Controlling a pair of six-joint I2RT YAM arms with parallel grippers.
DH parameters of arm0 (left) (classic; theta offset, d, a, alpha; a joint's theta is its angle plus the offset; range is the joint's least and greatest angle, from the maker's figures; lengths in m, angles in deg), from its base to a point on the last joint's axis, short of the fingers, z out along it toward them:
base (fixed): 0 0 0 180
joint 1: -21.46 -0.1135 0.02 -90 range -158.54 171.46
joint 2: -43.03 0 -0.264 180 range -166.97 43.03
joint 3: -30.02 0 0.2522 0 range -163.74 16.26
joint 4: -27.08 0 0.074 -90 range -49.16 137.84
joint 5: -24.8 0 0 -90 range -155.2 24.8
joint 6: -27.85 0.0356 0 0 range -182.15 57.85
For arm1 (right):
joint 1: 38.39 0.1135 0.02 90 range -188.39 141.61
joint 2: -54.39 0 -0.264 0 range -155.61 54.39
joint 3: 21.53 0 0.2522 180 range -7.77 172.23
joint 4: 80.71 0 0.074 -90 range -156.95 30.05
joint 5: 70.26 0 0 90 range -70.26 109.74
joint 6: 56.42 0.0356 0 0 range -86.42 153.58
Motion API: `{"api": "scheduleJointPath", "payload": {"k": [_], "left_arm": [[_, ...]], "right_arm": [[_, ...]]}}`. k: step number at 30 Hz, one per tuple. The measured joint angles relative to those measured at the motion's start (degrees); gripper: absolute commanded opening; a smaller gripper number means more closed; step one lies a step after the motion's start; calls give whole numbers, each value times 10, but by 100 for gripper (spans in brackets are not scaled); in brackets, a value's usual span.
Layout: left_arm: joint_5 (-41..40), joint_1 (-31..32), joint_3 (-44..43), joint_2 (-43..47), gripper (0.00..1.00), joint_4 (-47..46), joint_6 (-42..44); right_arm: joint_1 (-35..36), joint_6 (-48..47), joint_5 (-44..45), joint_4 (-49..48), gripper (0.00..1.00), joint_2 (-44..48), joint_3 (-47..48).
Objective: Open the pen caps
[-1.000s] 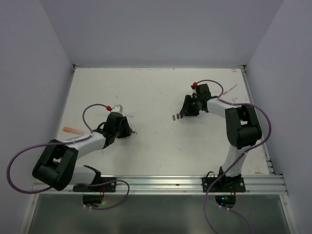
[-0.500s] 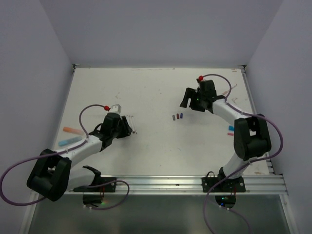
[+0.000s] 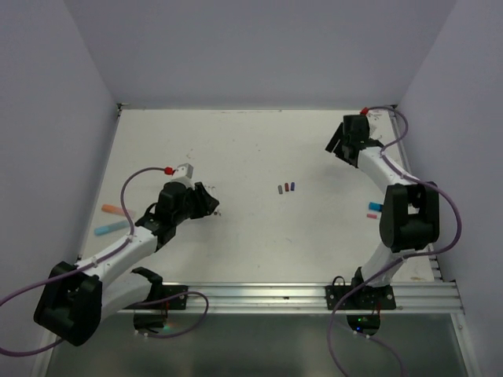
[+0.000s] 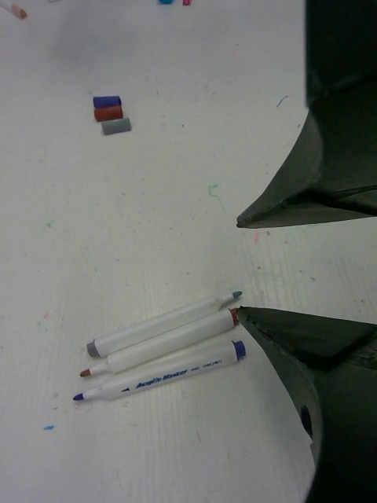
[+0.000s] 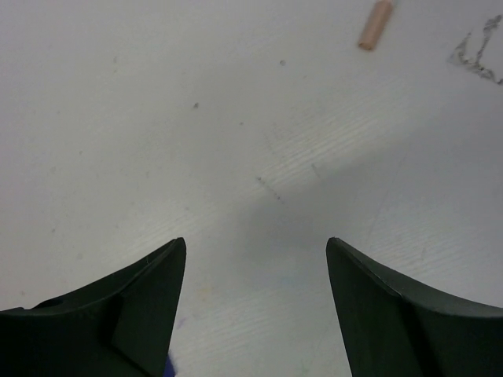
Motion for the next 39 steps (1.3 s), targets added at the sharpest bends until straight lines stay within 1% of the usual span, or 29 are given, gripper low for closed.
{"api": "scheduleJointPath", "payload": {"k": [3, 7, 12, 15, 19, 27, 36, 39], "left_arm": [[22, 0, 13, 7, 48, -29, -7], [50, 0, 32, 9, 48, -60, -9], [69, 0, 45, 37, 48, -67, -8], [76, 0, 45, 63, 48, -68, -7], [82, 0, 45, 81, 48, -68, -6], [89, 0, 45, 77, 48, -71, -6], [95, 0, 45, 71, 48, -75, -6], [95, 0, 45, 71, 48, -75, -6]], "right_arm": [[-27, 15, 43, 0, 72, -48, 43], [-41, 20, 82, 3, 69, -122, 108], [-45, 19, 106, 9, 66, -205, 187], [-51, 19, 111, 9, 65, -237, 211], [-73, 16, 111, 10, 65, -256, 211], [-129, -10, 108, 9, 64, -273, 228], [-132, -32, 78, 7, 63, -317, 281], [-130, -38, 71, 12, 54, -334, 299]]}}
